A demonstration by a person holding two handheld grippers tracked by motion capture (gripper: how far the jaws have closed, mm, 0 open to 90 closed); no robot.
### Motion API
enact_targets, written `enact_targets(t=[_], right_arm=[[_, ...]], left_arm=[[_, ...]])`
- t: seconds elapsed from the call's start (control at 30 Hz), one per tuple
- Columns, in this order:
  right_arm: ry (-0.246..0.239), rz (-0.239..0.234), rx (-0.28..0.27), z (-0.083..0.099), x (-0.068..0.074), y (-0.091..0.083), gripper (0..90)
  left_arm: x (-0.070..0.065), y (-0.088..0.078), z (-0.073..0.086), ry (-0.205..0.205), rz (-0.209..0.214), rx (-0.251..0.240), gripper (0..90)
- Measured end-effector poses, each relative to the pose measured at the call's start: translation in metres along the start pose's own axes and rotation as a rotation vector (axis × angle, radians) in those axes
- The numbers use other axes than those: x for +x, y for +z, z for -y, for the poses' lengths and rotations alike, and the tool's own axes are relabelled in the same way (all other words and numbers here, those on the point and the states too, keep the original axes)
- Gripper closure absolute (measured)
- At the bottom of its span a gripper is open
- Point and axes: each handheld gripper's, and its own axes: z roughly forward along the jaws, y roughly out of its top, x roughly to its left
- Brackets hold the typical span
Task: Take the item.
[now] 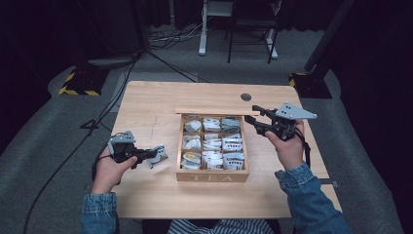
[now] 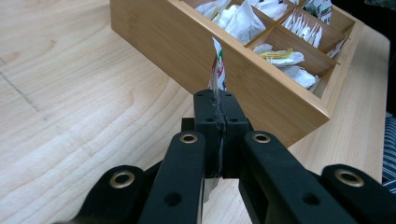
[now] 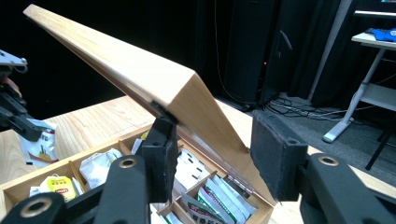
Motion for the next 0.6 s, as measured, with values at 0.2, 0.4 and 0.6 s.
enact_targets(t=[0.2,0.4,0.6], right_arm=[[-0.002,0.001,0.004,0.000,0.001,0.000,52.6],[-0.003,0.001,0.006,0.000,0.001,-0.001,52.6],[-0.002,-0.002,0.009,0.001,0.001,-0.001,52.5]], left_arm=[[0.005,0.005,0.005,-0.030,0.000,0.026,89.0],[0.009,0.009,0.009,-0.049,-0.014,0.046,88.7],[0.012,0.010,0.010,-0.062,-0.039,0.040,85.7]])
